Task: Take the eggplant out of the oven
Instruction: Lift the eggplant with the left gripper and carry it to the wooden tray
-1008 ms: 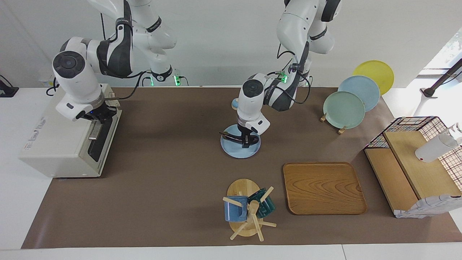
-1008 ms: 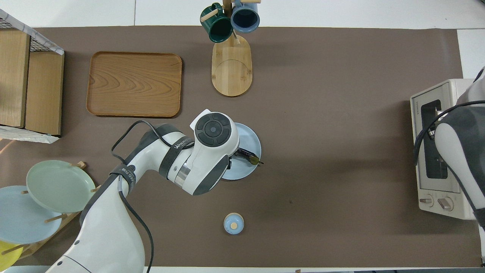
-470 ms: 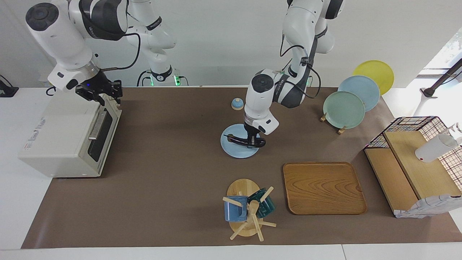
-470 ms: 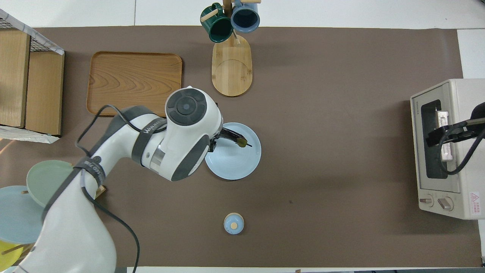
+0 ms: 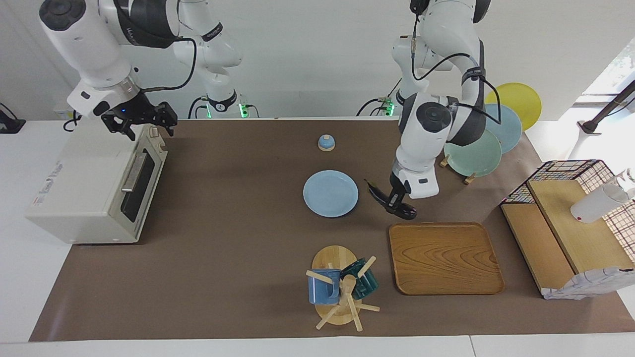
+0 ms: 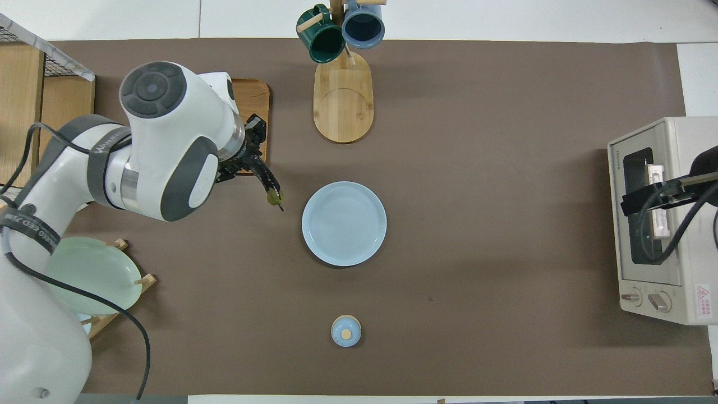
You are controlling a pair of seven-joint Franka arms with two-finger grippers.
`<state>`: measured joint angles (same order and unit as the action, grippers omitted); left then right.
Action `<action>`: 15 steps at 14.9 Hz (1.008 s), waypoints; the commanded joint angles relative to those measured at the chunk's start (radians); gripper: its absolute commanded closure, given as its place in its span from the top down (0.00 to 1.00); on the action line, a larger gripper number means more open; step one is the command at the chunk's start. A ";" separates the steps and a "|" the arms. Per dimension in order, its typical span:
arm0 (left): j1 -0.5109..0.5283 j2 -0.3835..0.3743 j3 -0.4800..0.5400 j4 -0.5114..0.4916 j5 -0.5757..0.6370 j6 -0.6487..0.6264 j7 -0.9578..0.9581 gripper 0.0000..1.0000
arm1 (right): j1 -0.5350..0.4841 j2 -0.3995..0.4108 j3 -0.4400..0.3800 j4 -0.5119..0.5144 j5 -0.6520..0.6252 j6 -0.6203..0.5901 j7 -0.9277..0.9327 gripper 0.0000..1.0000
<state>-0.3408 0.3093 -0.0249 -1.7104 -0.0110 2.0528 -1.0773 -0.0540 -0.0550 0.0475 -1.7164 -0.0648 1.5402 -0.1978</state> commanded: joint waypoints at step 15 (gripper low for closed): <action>0.197 0.290 -0.010 0.244 0.000 0.073 0.818 0.00 | 0.063 0.027 -0.104 0.066 0.014 -0.003 0.024 1.00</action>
<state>-0.1533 0.5965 -0.0291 -1.4748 -0.0128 2.1147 -0.3086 0.0159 -0.0248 -0.0464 -1.6573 -0.0642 1.5389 -0.1834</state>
